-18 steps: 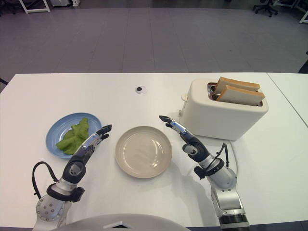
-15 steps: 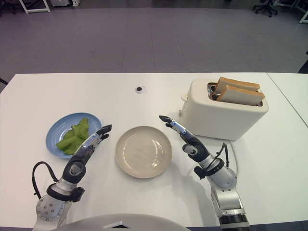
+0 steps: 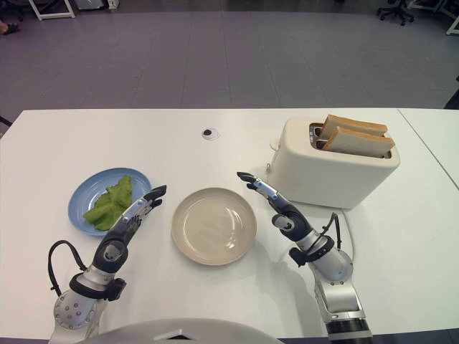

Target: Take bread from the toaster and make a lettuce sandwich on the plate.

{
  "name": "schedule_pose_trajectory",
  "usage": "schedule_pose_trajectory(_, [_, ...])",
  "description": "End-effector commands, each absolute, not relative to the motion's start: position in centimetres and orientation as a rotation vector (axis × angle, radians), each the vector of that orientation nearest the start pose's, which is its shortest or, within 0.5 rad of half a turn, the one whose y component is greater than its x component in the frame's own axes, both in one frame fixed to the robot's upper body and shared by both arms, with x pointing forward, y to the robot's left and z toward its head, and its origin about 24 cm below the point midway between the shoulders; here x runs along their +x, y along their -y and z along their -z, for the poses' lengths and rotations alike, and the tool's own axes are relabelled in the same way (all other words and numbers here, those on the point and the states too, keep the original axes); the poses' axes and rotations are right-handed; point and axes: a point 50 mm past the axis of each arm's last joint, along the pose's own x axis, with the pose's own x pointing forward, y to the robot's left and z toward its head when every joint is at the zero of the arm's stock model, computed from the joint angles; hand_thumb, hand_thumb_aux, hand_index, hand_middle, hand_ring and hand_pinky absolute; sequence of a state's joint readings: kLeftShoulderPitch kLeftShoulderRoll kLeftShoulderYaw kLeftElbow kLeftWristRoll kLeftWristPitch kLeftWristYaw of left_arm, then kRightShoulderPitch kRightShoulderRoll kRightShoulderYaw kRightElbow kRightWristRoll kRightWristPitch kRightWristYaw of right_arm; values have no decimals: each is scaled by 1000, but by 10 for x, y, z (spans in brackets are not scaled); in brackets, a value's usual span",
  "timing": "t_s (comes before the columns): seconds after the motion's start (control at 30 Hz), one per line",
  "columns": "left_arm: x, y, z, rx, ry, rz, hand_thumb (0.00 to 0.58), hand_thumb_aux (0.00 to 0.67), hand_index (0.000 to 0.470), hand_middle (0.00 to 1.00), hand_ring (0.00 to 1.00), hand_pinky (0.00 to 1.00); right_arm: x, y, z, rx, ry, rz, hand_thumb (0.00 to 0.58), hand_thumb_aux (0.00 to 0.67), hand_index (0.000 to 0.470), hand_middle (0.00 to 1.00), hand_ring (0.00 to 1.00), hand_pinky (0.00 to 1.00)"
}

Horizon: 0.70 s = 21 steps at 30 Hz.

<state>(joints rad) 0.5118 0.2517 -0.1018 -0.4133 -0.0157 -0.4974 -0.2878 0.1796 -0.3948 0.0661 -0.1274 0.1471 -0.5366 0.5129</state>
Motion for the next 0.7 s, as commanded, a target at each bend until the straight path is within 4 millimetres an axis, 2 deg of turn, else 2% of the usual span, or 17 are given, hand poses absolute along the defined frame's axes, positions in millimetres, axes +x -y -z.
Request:
schedule_pose_trajectory(0.03, [143,-154,-79,233,345,392,0,0,0,0,0,0,205,183,-97,-327,459,-578,0,0,0,0,0,0])
schedule_pose_trajectory(0.1, [146,-153,-78,228,344,396,0,0,0,0,0,0,208,200,-131,-400,584,-510,0,0,0,0,0,0])
schedule_pose_trajectory(0.2, [147,-151,-76,226,343,393,0,0,0,0,0,0,227,244,-191,-594,716,-366,0,0,0,0,0,0])
schedule_pose_trajectory(0.3, [150,-148,-76,223,349,399,0,0,0,0,0,0,249,291,-220,-837,668,-226,0,0,0,0,0,0])
schedule_pose_trajectory(0.37, [152,-146,-76,224,353,404,0,0,0,0,0,0,263,312,-223,-1039,586,-189,0,0,0,0,0,0])
schedule_pose_trajectory(0.47, [152,-143,-76,227,356,403,0,0,0,0,0,0,278,335,-211,-1275,445,-174,0,0,0,0,0,0])
schedule_pose_trajectory(0.6, [155,-141,-76,226,356,414,0,0,0,0,0,0,280,361,-190,-1326,329,-122,0,0,0,0,0,0])
schedule_pose_trajectory(0.63, [155,-141,-75,225,356,416,0,0,0,0,0,0,280,363,-185,-1339,311,-119,156,97,68,0,0,0])
schedule_pose_trajectory(0.67, [155,-141,-75,224,356,418,0,0,0,0,0,0,279,365,-180,-1346,295,-119,278,187,131,0,0,0])
schedule_pose_trajectory(0.7, [155,-140,-75,224,356,420,0,0,0,0,0,0,280,366,-175,-1353,283,-125,458,363,254,0,0,0])
